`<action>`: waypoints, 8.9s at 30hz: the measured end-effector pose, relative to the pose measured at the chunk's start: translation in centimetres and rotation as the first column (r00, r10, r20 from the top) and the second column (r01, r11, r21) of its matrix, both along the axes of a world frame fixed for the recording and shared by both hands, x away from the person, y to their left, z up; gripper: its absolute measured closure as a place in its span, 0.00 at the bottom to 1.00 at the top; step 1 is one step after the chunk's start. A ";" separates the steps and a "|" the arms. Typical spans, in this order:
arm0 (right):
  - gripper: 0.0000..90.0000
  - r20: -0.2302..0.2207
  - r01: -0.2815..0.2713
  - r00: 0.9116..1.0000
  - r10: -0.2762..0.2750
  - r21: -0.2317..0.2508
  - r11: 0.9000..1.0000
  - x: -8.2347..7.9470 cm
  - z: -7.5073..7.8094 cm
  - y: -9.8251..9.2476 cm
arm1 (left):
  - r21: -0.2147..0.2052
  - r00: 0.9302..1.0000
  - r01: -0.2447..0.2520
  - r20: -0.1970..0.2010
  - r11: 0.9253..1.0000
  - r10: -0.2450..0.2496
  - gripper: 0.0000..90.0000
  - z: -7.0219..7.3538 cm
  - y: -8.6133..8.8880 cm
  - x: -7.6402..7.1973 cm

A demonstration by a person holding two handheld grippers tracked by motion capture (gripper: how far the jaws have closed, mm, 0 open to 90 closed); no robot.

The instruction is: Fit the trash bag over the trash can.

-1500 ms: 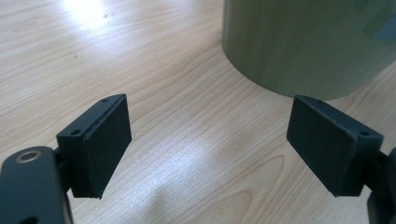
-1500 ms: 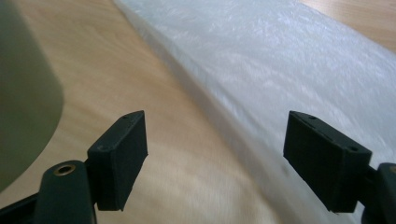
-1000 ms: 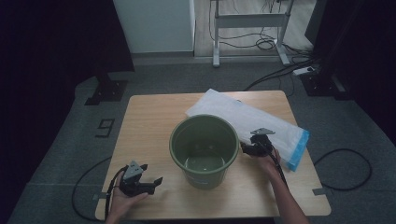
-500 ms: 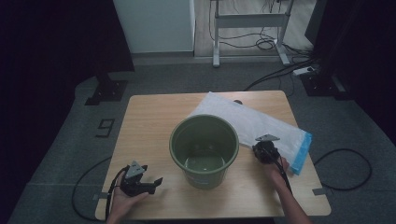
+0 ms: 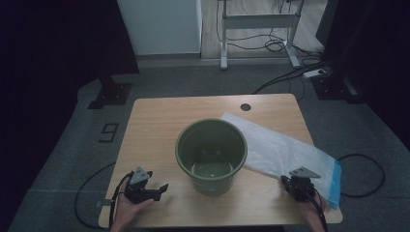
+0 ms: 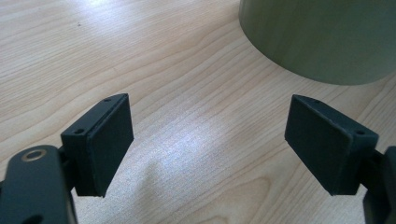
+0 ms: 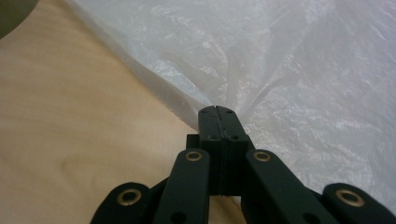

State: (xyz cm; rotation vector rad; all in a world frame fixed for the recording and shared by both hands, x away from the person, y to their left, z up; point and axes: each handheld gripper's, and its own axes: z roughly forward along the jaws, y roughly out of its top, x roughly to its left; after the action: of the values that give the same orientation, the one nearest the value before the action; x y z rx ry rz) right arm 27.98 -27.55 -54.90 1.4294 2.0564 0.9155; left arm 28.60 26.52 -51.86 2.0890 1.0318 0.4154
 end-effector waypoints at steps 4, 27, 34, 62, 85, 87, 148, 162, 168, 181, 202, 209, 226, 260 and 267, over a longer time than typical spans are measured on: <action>0.82 0.014 -0.025 1.000 0.025 0.010 1.000 -1.5 0.1 -0.5 | -0.002 1.000 0.002 -0.003 1.000 -0.002 0.16 0.0 -0.1 0.0; 0.38 0.043 -0.065 0.997 0.065 -0.015 0.998 5.0 -0.5 6.9 | -0.004 1.000 -0.003 -0.002 1.000 0.003 0.16 0.0 0.2 0.0; 0.75 0.043 -0.021 0.999 0.020 0.018 1.000 5.1 -0.4 5.2 | -0.002 1.000 -0.001 -0.003 1.000 0.001 0.16 0.1 0.1 0.0; 0.99 0.295 0.059 0.942 -0.158 0.320 0.946 2.6 5.5 -0.6 | -0.027 0.999 -0.021 0.025 0.999 0.022 0.17 0.7 0.3 -0.3; 0.99 0.575 -0.096 0.803 -0.153 0.379 0.920 -0.2 18.9 1.7 | -0.038 0.999 -0.027 0.027 0.999 0.028 0.17 0.7 0.3 -0.2; 0.99 0.593 -0.109 0.793 -0.143 0.369 0.923 -0.5 20.0 2.0 | -0.038 0.999 -0.027 0.028 0.999 0.028 0.17 0.7 0.3 -0.2; 0.99 0.667 -0.342 0.731 0.142 0.179 0.922 -1.1 27.9 11.4 | -0.042 0.999 -0.039 0.018 0.998 0.040 0.17 0.4 0.7 0.0; 0.99 0.608 -0.327 0.778 0.154 0.183 0.927 -0.3 23.2 12.4 | -0.067 0.998 -0.037 0.040 0.997 0.040 0.17 1.6 0.5 -0.5; 0.99 0.583 -0.322 0.796 0.166 0.175 0.930 -0.2 21.4 12.7 | -0.081 0.997 -0.031 0.062 0.996 0.036 0.17 2.8 0.3 -1.1; 0.99 0.514 -0.330 0.831 0.211 0.151 0.932 -0.7 17.4 13.3 | -0.091 0.997 -0.042 0.057 0.995 0.047 0.18 2.9 0.7 -1.2; 0.56 0.551 -0.373 0.796 0.252 0.118 0.920 -2.5 18.2 12.6 | -0.105 0.997 -0.041 0.062 0.994 0.048 0.18 3.1 0.8 -1.3; 0.66 0.546 -0.402 0.781 0.302 0.069 0.913 -2.1 18.6 14.0 | -0.102 0.997 -0.040 0.060 0.994 0.046 0.18 2.9 0.8 -1.2; 0.99 0.396 -0.372 0.850 0.346 -0.014 0.928 0.5 16.4 16.5 | -0.103 0.997 -0.043 0.054 0.994 0.049 0.18 2.8 1.0 -1.2; 0.55 0.503 -0.405 0.819 0.277 0.164 0.899 -1.0 16.9 13.6 | -0.159 0.962 0.117 0.263 0.980 -0.072 0.29 11.5 -4.2 -8.3; 0.55 0.500 -0.390 0.829 0.252 0.194 0.900 -0.9 17.0 13.2 | -0.158 0.952 0.160 0.285 0.974 -0.110 0.31 12.3 -5.4 -8.5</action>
State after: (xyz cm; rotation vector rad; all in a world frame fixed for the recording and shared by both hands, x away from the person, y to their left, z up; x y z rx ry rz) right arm 27.08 -14.39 -37.92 0.8625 1.8666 1.5870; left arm 20.07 21.09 -39.60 1.8651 0.7297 0.5073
